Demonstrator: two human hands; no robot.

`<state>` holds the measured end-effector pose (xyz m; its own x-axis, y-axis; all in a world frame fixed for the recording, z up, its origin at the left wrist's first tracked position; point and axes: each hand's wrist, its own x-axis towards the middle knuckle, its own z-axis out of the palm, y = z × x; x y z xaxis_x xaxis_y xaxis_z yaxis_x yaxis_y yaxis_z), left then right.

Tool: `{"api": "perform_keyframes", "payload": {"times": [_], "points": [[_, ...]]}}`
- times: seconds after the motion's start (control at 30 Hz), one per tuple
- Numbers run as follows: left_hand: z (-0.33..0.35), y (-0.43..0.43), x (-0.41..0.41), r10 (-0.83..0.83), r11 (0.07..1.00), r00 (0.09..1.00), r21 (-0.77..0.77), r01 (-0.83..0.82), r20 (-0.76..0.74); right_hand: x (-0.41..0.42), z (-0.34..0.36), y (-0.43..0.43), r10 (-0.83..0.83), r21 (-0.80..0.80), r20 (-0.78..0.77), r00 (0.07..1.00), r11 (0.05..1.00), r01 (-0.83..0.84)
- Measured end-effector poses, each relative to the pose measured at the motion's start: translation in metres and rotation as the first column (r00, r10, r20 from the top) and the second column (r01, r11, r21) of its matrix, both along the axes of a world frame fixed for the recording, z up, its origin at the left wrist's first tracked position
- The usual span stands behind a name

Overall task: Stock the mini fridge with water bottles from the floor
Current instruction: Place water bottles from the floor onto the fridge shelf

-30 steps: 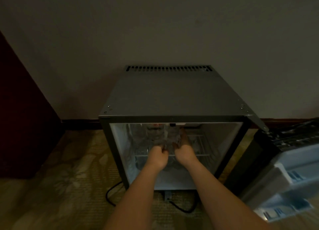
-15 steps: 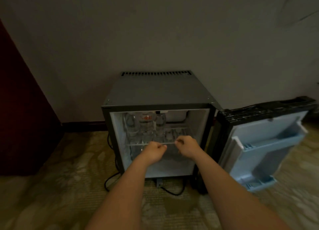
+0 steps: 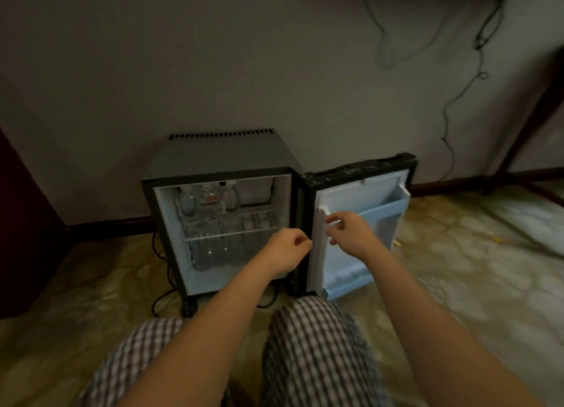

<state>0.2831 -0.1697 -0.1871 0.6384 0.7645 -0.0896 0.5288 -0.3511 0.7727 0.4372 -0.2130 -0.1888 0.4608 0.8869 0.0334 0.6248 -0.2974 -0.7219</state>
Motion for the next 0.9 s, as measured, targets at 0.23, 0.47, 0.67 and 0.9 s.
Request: {"api": "perform_keyframes", "payload": {"times": [0.23,0.47,0.67,0.9], "points": [[-0.018,-0.129,0.064,-0.275,0.958,0.955,0.056,0.283,-0.114,0.048,-0.027,-0.162,-0.129,-0.086,0.086,0.988,0.987,0.136],[-0.072,-0.237,0.104,-0.447,0.894,0.880,-0.108,0.434,-0.159,0.066,-0.083,-0.301,-0.246,-0.300,0.127,0.961,0.914,0.274],[-0.138,-0.314,0.119,-0.562,0.820,0.793,-0.282,0.497,-0.234,0.061,-0.158,-0.402,-0.367,-0.492,0.121,0.922,0.785,0.377],[-0.174,-0.345,0.110,-0.702,0.712,0.605,-0.387,0.586,-0.376,0.036,-0.221,-0.468,-0.389,-0.730,0.185,0.903,0.560,0.391]]}}
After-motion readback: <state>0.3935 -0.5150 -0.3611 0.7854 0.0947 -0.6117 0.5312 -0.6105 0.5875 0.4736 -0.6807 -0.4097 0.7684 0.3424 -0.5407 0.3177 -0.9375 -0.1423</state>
